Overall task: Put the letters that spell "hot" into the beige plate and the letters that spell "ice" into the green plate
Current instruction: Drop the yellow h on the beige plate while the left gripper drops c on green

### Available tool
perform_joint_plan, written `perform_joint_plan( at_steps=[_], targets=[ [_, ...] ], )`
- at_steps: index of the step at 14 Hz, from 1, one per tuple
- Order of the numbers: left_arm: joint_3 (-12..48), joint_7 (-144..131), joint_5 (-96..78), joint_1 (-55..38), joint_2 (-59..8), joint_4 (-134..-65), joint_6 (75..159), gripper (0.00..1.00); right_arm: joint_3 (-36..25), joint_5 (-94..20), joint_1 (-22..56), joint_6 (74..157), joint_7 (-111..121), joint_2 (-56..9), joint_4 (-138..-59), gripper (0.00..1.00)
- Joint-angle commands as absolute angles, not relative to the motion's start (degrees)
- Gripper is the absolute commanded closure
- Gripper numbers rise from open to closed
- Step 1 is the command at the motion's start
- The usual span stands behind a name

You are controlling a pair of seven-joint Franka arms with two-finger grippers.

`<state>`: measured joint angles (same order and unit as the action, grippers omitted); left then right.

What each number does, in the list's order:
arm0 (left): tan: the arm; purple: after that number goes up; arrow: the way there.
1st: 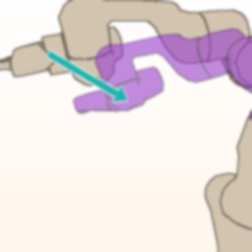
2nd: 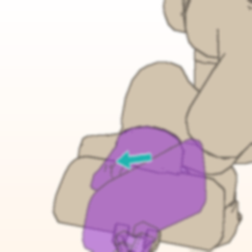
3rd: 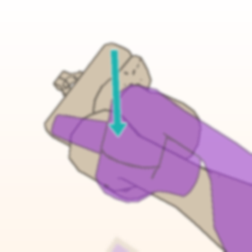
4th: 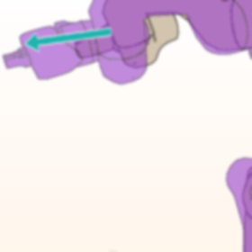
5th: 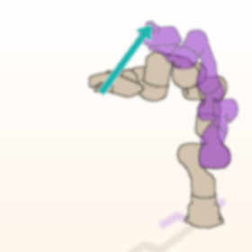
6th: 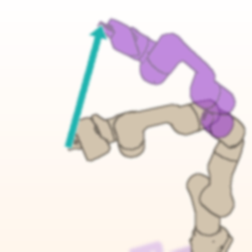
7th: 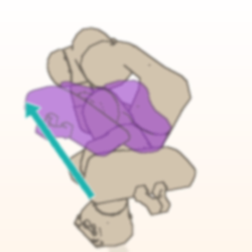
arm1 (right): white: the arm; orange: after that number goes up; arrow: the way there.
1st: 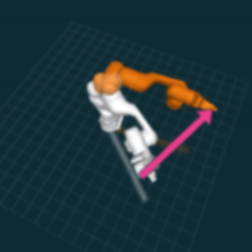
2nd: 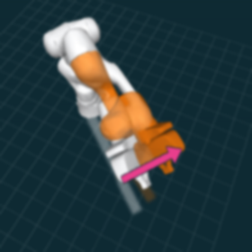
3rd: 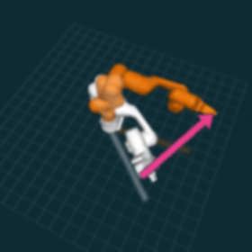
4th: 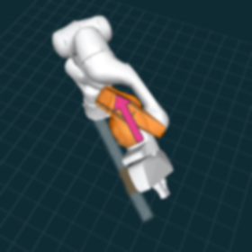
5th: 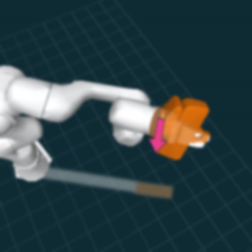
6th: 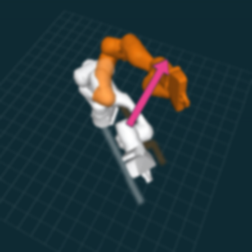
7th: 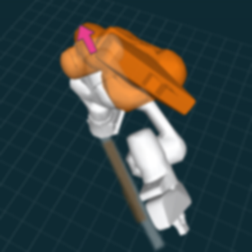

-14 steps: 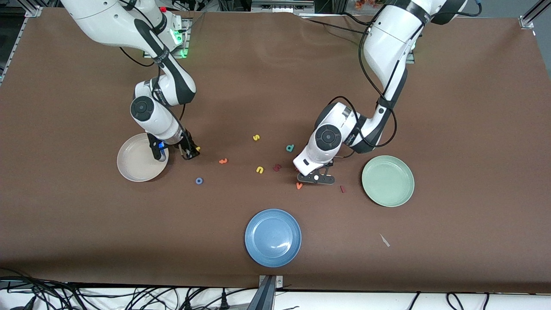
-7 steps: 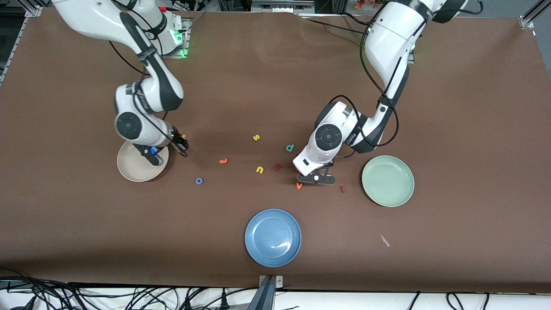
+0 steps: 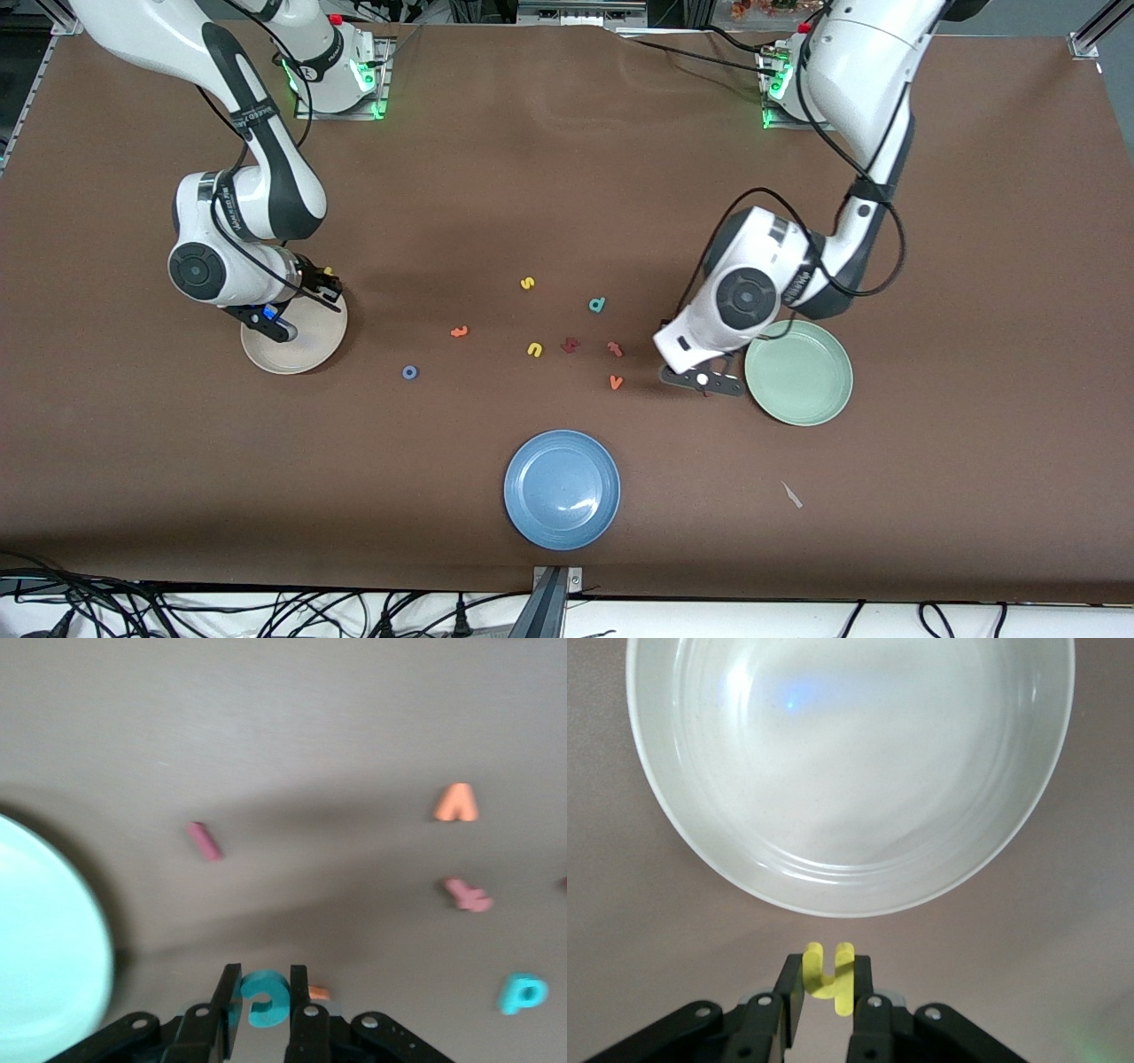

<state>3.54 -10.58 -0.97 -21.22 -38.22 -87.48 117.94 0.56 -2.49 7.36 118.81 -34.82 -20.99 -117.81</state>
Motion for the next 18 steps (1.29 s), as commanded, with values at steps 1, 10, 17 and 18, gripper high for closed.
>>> perform_joint_plan(
  at_steps=[1, 10, 17, 18],
  targets=[
    [3.6, 1.9, -1.1, -16.9, -37.8, -88.4, 117.4, 1.0, -1.4, -1.9, 7.6, 117.6, -28.5, -19.8, -117.6, 0.98],
    [3.6, 24.3, -1.1, -6.9, -41.7, -88.9, 118.0, 0.93, -2.1, 0.4, 7.2, 120.0, -25.0, -21.8, -112.9, 0.84],
    [3.7, 24.3, -1.2, -6.8, -42.4, -89.0, 118.0, 0.0, -2.0, -0.8, 7.3, 119.9, -27.1, -23.1, -109.5, 0.0],
    [3.7, 24.3, -1.2, -6.7, -42.2, -89.0, 117.9, 0.0, -1.8, -1.0, 7.7, 119.9, -29.8, -23.6, -108.6, 0.0]
  ],
)
